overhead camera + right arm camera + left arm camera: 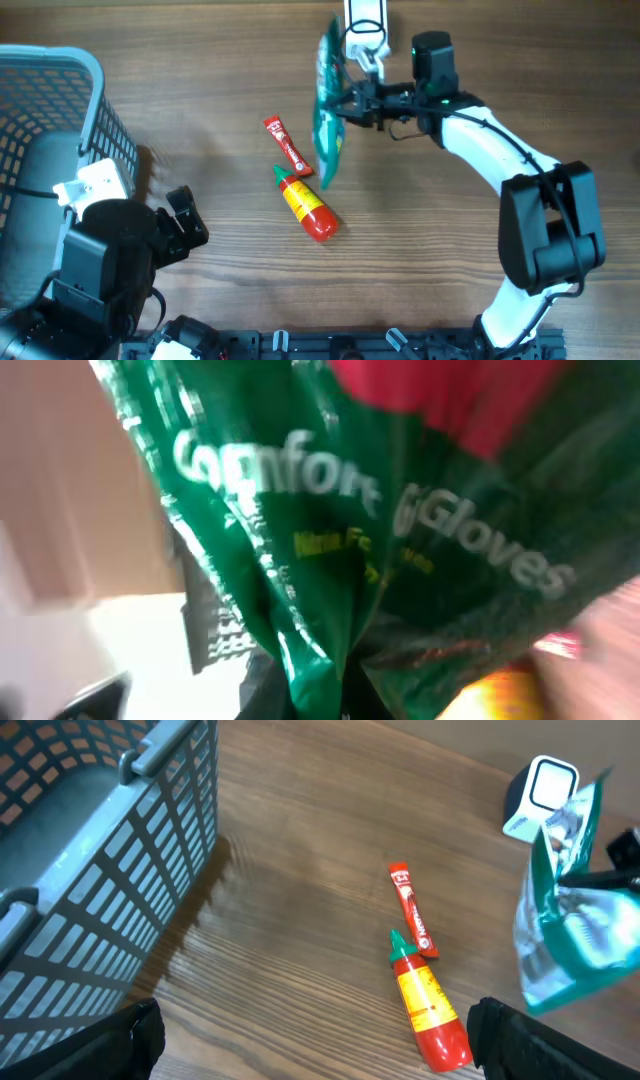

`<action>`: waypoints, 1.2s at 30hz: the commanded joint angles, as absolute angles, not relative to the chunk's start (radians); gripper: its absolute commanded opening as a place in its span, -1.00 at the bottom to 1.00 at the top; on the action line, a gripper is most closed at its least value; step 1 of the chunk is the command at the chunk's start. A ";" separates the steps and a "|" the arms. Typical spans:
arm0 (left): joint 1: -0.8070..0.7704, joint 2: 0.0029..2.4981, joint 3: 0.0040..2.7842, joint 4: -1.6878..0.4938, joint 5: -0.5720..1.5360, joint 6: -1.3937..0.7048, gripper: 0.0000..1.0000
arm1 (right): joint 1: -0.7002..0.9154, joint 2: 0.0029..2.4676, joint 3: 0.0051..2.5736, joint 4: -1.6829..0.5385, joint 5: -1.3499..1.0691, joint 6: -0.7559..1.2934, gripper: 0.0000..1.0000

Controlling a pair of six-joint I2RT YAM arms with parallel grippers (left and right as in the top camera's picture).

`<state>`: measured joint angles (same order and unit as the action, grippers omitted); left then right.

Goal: Scan the item barcode
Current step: 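Hold the gloves pack in front of the white scanner, then carry the gloves pack with the right gripper off to the right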

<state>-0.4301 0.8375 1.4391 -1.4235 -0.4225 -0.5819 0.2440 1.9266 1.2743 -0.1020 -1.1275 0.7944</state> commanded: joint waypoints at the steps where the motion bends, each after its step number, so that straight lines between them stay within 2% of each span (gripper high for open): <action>1: -0.434 0.837 1.440 -1.423 -0.432 -0.588 1.00 | 0.218 1.800 1.344 -0.392 -0.791 0.536 -0.91; 3: -0.434 0.837 1.440 -1.423 -0.432 -0.588 1.00 | 0.218 1.687 1.372 -0.630 -0.576 0.622 -0.91; 5: -0.434 0.837 1.440 -1.423 -0.432 -0.588 1.00 | 0.218 1.587 1.375 -0.840 -0.316 0.806 -0.91; 8: -0.434 0.837 1.440 -1.423 -0.432 -0.588 1.00 | 0.218 1.508 1.375 -1.003 -0.138 0.849 -0.91; 12: -0.434 0.837 1.440 -1.423 -0.432 -0.588 1.00 | 0.217 1.440 1.375 -1.036 -0.257 0.846 -0.91; 18: -0.434 0.837 1.440 -1.423 -0.432 -0.588 1.00 | 0.219 1.448 1.374 -1.045 -0.171 1.181 -0.91; 21: -0.434 0.837 1.440 -1.423 -0.432 -0.588 1.00 | 0.220 1.525 1.374 -0.950 -0.062 1.223 -0.91; 26: -0.434 0.837 1.440 -1.423 -0.432 -0.588 1.00 | 0.208 1.768 1.461 -0.788 -0.044 1.269 -0.91; 36: -0.434 0.837 1.440 -1.423 -0.432 -0.588 1.00 | 0.143 2.333 2.205 -0.788 0.064 1.267 -0.90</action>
<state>-0.4301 0.8387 1.4391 -1.4239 -0.4221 -0.5819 0.1848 2.2063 2.0548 -0.8162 0.0071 1.2533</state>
